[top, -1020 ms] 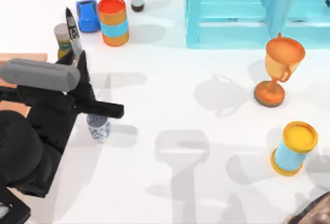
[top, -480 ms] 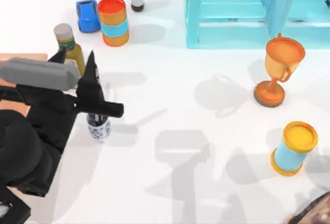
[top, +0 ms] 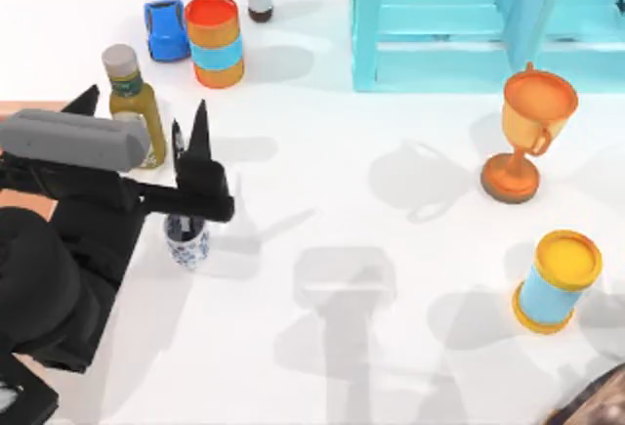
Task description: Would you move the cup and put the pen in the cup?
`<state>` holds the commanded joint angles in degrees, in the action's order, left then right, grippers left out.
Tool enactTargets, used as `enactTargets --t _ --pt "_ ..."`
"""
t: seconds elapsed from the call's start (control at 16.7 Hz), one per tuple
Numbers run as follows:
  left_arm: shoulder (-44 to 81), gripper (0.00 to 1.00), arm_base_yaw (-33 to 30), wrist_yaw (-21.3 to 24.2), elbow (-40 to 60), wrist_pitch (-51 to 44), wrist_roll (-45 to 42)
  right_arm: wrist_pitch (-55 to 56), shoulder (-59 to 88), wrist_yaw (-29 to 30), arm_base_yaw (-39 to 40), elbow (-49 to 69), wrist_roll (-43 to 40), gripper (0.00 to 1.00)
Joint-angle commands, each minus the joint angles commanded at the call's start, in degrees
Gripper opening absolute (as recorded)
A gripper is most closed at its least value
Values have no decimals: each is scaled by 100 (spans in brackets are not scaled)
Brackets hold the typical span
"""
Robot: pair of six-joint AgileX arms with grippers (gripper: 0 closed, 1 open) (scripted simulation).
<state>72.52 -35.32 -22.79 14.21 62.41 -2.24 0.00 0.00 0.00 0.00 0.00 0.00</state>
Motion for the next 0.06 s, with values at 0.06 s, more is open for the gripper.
enactTargets --t 0.06 --pt "0 100 0 0 0 0 0 0 0 0 0 0 0 100"
